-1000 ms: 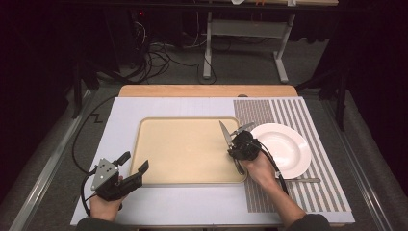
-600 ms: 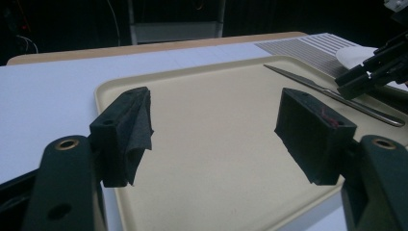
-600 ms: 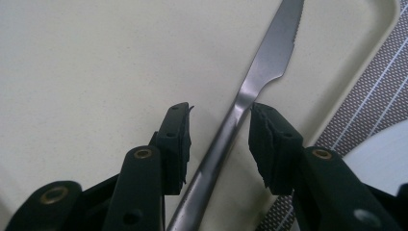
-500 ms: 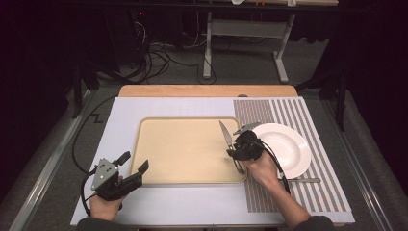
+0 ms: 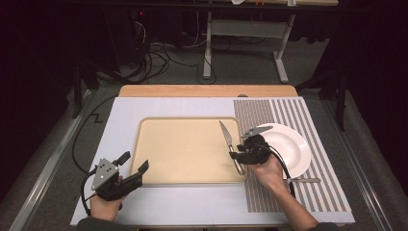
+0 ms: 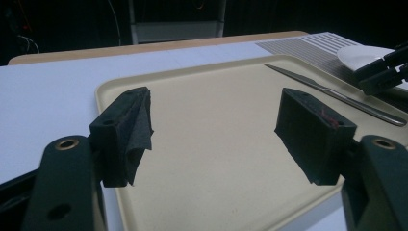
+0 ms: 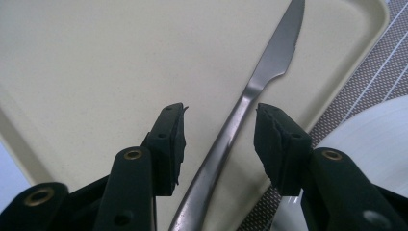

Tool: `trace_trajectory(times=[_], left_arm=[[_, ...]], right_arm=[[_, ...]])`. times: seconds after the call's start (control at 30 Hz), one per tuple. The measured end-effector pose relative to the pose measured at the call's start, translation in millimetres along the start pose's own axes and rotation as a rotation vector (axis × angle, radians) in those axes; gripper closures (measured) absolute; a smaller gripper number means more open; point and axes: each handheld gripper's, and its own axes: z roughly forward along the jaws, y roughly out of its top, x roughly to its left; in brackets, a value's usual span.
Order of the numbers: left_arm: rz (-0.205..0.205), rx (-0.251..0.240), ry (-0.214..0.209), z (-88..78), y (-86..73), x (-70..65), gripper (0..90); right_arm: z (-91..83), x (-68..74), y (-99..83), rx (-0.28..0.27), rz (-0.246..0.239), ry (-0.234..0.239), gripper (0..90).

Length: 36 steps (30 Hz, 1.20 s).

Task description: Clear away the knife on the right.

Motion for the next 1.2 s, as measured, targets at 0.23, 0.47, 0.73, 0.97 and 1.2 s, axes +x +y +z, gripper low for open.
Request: trace_trajectory(times=[0.23,0.47,0.73,0.97,1.2], left_arm=[[-0.001,0.000,0.001,-0.1,0.0,0.2,29.3],[0.000,0.000,0.002,0.3,0.0,0.4,29.3],[0.002,0.000,0.003,-0.1,-0.1,0.2,29.3],[0.000,0.001,0.004,-0.2,0.0,0.2,29.1],[0.000,0.003,0.003,0.0,-0.1,0.3,29.0]], right_arm=[[-11.0,1.9,-2.4,-0.068,-0.019,0.012,50.3],[-23.6,-0.1,-7.5,-0.103,-0.028,0.004,47.3],[-39.7,-4.3,-18.4,-0.167,-0.021,0.001,43.2],[-48.6,-10.2,-28.1,-0.182,-0.010,-0.007,41.8],[-55.6,-17.2,-37.7,-0.215,0.004,-0.006,40.1]])
